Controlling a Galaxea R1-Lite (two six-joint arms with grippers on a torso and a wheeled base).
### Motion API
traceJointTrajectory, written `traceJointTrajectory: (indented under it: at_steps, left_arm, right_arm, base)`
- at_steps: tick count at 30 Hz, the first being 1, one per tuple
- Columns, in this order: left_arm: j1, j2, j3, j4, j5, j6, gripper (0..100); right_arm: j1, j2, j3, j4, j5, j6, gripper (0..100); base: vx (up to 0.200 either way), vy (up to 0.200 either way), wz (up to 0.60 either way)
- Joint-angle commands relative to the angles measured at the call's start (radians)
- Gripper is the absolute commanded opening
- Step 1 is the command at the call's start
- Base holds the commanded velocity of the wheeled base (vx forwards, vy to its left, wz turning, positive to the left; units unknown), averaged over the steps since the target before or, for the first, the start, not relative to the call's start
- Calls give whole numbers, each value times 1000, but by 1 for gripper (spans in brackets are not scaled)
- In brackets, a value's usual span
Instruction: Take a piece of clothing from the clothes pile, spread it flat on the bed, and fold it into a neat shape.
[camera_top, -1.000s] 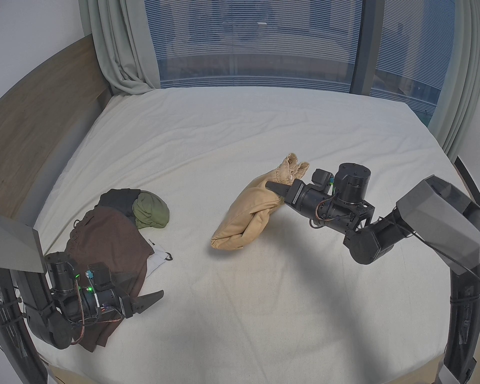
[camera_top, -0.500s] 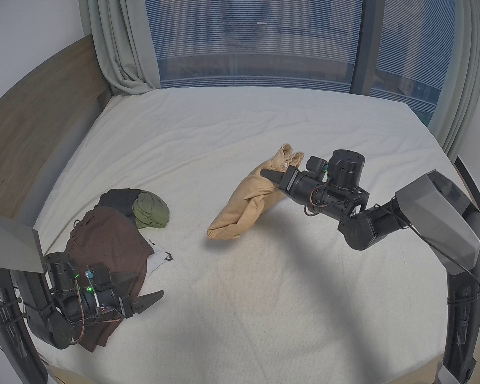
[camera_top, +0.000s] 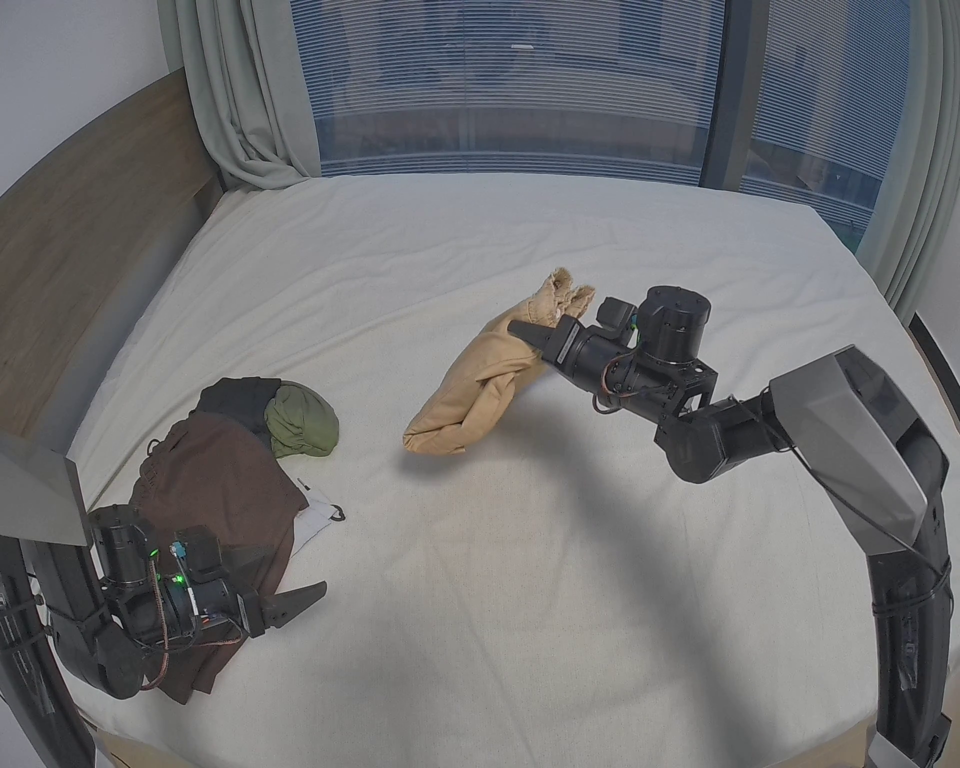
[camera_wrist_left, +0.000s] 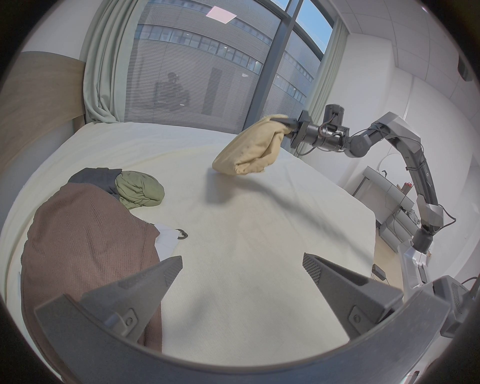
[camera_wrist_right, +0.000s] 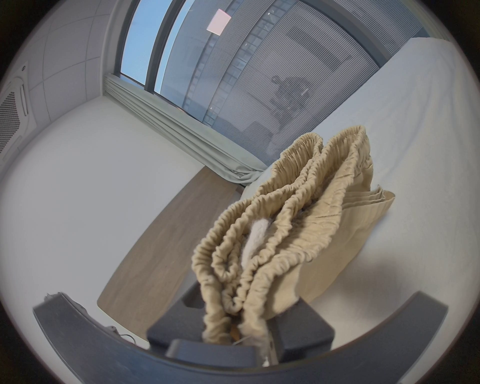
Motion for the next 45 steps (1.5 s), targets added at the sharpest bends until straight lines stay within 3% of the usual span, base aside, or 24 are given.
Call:
traceJointTrajectory:
  at_steps: [1,9,16,28,29,35,45]
  left_arm:
    - [1,2,4,0,0,0,100]
    - [1,-1,5,0,0,0,100]
    - [-1,-1,5,0,0,0,100]
    - [-1,-4,5,0,0,0,100]
    - [-1,-4,7,0,0,0,100]
    - [-1,-4,7,0,0,1,100]
    - [-1,-20,4,0,0,0,100]
  right_arm:
    - [-16,111,-22,-3,-1,-21,0]
    - [-67,168,120,-22,-4,-82,0]
    - [-70,134,367,-148,-48,-90,0]
    - [-76,197,416,-275,-79,-131,0]
    - [-76,197,416,-275,-79,-130,100]
    - [-87,179,452,-276,-81,-131,100]
    - [-59,21,760,-269,-81,-238,100]
  base:
    - [0,0,0]
    - [0,0,0]
    - [0,0,0]
    - [0,0,0]
    - [0,0,0]
    - [0,0,0]
    - [0,0,0]
